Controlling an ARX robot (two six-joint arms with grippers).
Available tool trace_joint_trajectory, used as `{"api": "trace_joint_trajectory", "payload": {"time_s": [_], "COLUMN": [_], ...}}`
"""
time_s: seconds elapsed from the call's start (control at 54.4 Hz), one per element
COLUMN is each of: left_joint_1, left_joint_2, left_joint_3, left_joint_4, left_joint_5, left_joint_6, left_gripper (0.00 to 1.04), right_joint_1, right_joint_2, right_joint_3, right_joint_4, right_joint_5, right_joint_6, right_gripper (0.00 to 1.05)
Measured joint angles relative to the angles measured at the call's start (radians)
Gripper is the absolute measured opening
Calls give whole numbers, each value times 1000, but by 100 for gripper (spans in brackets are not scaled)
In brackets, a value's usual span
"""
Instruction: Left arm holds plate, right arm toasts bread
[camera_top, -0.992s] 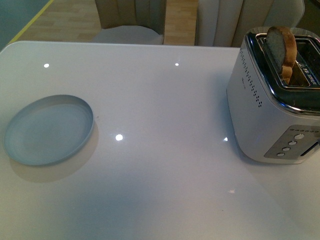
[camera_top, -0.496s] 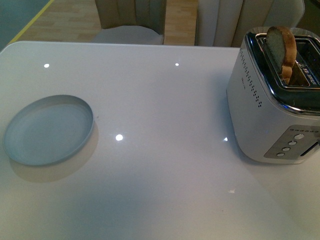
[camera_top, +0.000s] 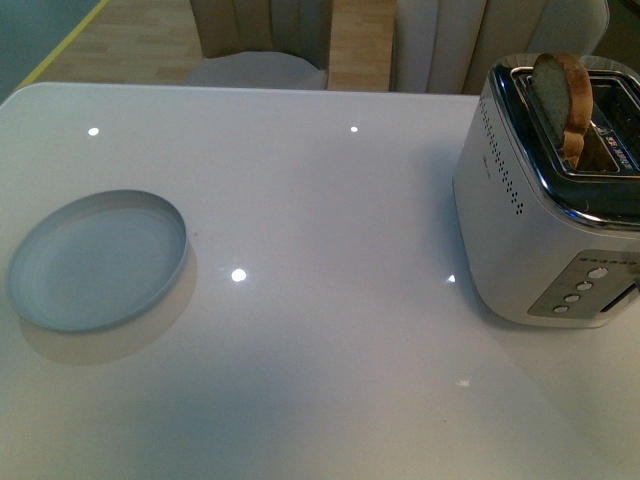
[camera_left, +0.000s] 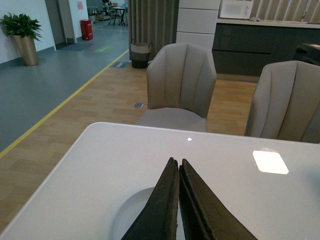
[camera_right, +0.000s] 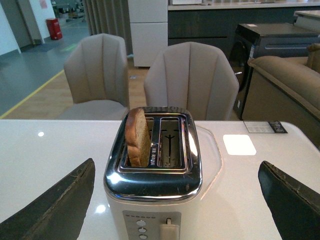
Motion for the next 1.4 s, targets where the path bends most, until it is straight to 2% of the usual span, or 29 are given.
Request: {"api": "trace_joint_trajectory", "payload": {"time_s": [0.459,0.992,1.103,1.397], "left_joint_1": [0,0,0,0], "left_joint_2": [-243,-408,-548,-573], "left_joint_3": [0,0,0,0], "left_joint_4": [-231,-395,-556,-566], "left_joint_5": [0,0,0,0], "left_joint_6": [1,3,3,3], "left_gripper": [3,3,3,3], "right_joint_1": [0,0,0,0], "right_joint_2": [0,0,0,0], "right_joint_3": [0,0,0,0], "right_joint_4": [0,0,0,0], "right_joint_5": [0,0,0,0], "right_joint_6": [0,0,0,0], "right_gripper": [96,96,96,96]}}
